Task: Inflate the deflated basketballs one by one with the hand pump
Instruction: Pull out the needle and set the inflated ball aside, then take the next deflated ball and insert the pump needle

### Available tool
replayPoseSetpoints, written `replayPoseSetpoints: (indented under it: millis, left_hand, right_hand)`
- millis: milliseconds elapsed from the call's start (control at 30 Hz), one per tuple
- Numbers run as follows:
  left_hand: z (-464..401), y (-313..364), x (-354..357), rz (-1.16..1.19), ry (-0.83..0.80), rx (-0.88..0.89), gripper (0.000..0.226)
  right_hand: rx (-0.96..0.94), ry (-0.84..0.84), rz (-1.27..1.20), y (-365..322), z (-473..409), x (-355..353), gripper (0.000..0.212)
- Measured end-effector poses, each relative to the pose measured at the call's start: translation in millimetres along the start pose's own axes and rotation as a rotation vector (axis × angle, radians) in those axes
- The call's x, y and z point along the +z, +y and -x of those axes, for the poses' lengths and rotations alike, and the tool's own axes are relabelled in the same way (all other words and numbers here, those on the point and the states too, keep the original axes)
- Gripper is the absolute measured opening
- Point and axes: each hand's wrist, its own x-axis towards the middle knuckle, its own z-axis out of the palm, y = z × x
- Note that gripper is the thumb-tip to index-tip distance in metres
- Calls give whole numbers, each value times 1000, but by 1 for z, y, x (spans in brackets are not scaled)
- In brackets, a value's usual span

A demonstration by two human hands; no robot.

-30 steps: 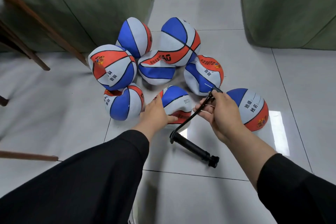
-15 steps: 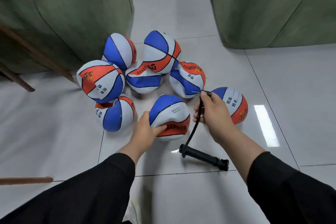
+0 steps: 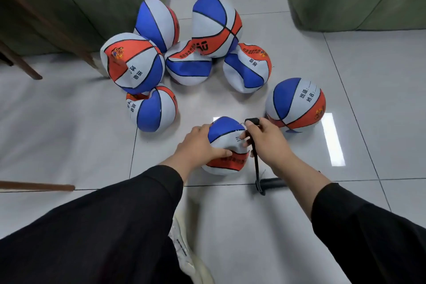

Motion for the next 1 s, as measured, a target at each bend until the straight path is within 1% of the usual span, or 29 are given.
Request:
replayPoseSetpoints:
  millis: [100,167,267,500,600,900,1000]
  left_hand:
    - [3,2,9,44,-40,60,105]
    - [3,2,11,21,-7,95,100]
    - [2,-1,9,68,7,86,95]
    - [-6,-16,-1,267,-52,88,95]
    - [-7,-21,-2,318,-65,92,93]
    - [-10,-25,-2,364,-70,101,94]
    - [-11,-27,-2,358,-72,98,94]
  right_hand:
    - [-17,-23,86,2,-4,1,22]
    - [-21,-23,124,3,-8,2,22]
    - [-22,5,171,4,-14,3,24]
    - [-32,5,258,10,-23,6,26]
    - [-36,-10,285,11,-25,8,25]
    - [-55,-24,300,11,-29,8,22]
    - [-70,-54,323,10,-30,7,21]
